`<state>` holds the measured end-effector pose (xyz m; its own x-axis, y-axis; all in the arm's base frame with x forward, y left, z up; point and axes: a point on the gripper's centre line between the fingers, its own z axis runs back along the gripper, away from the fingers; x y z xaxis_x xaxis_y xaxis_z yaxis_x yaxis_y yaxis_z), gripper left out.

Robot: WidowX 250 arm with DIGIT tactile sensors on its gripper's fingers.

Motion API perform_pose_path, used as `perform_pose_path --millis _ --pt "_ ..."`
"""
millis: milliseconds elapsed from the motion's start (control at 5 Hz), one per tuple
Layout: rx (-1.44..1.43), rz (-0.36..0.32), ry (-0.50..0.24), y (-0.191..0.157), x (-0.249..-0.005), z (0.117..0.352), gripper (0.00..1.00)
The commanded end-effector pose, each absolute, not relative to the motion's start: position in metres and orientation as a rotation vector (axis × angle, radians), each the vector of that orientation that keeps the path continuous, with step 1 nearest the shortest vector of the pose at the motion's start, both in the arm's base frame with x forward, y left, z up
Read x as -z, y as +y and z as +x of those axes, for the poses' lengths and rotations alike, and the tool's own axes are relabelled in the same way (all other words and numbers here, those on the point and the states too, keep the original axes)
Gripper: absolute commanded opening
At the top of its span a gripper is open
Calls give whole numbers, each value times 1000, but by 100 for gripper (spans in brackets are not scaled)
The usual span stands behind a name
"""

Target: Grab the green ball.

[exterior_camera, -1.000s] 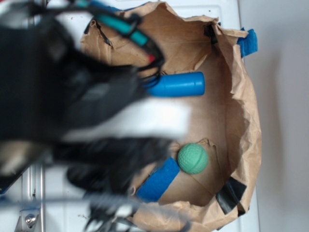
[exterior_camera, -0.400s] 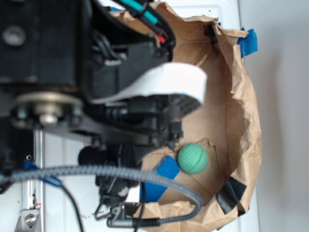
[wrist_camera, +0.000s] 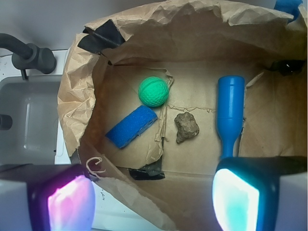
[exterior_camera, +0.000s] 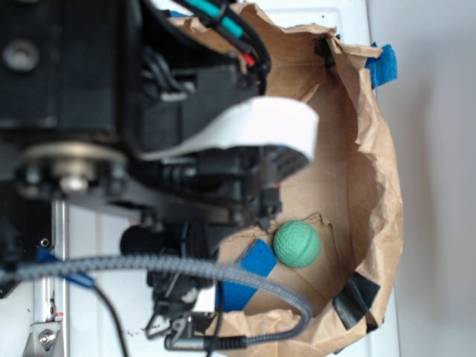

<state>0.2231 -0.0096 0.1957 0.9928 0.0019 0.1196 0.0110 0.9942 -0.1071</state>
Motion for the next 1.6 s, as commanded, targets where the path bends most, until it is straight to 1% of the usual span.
perform_pose_path --millis 0,200,400,600,800,1000,1200,1400 --pt "36 -114 -192 10 -182 250 100" --pt "46 -114 -199 18 -172 260 100" --pt "54 -120 -222 26 -158 272 100" --pt "187 -171 -189 12 -128 269 100" --pt "244 -130 -175 4 -101 270 100" --pt "333 -132 -190 -4 -78 272 100" --pt "372 -250 -179 -16 -76 272 100" --pt "412 -249 -229 -30 -80 267 100"
